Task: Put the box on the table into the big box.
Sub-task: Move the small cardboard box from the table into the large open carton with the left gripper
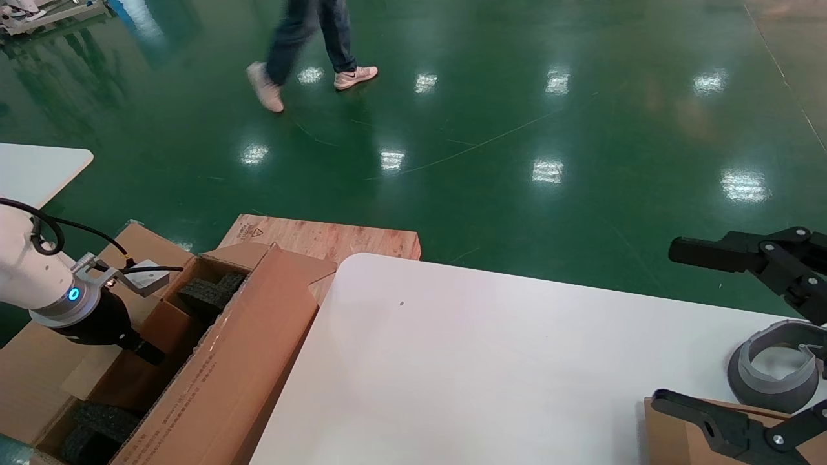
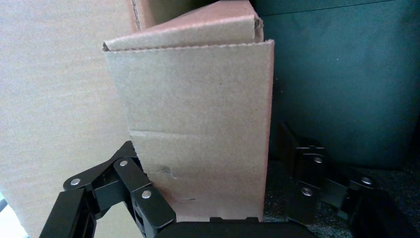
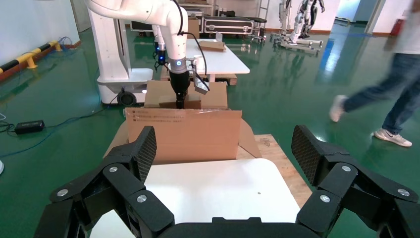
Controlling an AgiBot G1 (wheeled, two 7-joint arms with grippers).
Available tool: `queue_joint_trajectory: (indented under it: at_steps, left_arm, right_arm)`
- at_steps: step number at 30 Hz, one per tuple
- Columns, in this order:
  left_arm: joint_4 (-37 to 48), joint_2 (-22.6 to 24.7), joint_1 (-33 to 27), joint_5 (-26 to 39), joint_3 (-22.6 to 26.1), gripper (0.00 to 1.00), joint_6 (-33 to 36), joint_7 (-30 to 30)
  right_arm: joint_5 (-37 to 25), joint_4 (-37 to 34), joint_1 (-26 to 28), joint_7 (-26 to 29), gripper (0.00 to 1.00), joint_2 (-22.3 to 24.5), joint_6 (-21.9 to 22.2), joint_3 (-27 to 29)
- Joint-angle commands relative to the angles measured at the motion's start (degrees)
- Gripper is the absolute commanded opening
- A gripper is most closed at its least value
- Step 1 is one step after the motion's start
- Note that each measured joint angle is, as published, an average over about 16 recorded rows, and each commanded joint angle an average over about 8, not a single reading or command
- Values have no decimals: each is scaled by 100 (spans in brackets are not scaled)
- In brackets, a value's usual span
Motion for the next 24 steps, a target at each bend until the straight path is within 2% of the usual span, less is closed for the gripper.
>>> queue_joint_trajectory:
  at_steps: [1,12,24]
  left_arm:
    - [-2,0,0,0,0,100,3,0]
    - [29,-15,-68,-40,-105,100,-85,5]
    - [1,-315,-618,-255,-679,100,-355,399]
  right_arm:
    - [0,0,0,0,100,0,0,0]
    - [0,0,0,0,100,0,0,0]
    - [0,0,0,0,100,0,0,0]
